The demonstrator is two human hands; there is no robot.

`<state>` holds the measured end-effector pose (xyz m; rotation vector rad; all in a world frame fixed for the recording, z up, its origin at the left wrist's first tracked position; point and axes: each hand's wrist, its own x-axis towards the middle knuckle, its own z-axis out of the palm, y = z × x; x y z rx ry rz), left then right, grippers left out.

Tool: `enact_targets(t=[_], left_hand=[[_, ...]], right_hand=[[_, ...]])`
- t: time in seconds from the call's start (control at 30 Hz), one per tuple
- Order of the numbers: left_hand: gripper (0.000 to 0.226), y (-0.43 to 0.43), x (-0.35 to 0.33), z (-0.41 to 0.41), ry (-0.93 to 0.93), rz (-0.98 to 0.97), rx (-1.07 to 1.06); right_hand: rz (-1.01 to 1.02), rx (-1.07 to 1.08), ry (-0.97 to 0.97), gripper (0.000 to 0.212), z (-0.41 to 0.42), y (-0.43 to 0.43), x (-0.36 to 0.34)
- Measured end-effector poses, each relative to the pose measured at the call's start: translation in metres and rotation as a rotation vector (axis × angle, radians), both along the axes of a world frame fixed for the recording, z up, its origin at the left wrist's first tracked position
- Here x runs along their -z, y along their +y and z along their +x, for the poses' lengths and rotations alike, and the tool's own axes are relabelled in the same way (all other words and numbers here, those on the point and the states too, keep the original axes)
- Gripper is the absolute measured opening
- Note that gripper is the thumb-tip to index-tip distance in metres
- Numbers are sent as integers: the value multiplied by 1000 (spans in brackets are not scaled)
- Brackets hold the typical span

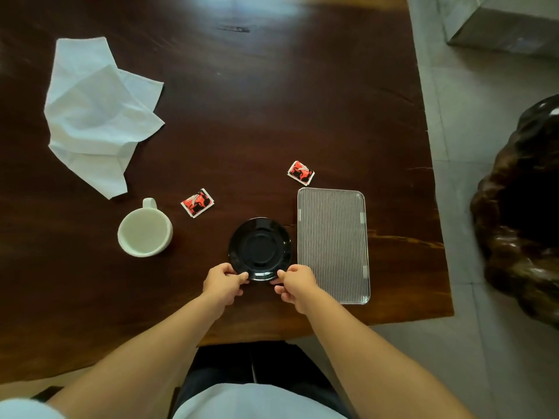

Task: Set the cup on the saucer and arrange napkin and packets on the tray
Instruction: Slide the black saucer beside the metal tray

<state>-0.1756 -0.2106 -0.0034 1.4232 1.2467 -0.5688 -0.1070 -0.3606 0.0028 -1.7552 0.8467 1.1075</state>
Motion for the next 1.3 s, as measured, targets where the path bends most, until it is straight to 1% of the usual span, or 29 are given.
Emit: enact_targets(t=[0.2,0.4,0.5,0.6,0.73,0.8,0.9,1.0,1.07,1.2,1.3], left_hand=[[14,-6,3,0,10,-36,-48],[11,-11,4,0,1,-46,-57],[10,-12,7,0,3,-39,-56],[9,-11,9,0,23,-52,-53],[14,-8,7,1,48,-118,-55],[18,-7,1,0,59,-133,-49],[25,-4,-13,-3,98,-67,68],[21,4,-29,-10,92,74,254],[15,12,-41,-14,64,129,316],[14,28,-62,-14,56,157,318],[12,43,-76,-12,51,176,320]], right_hand=[[34,101,45,12,3,-9,1],[6,235,84,17,-1,-7,0],[23,284,91,19,-5,-5,-3],[54,299,109,26,-9,-1,-8],[71,239,120,36,-11,1,-17],[39,189,115,38,-10,2,-22],[-27,99,106,39,-10,0,-32],[-32,-29,61,34,-8,-1,-41],[-11,-58,40,28,-6,1,-47],[-1,-176,-58,19,4,14,-58],[19,-302,-167,16,12,34,-69]])
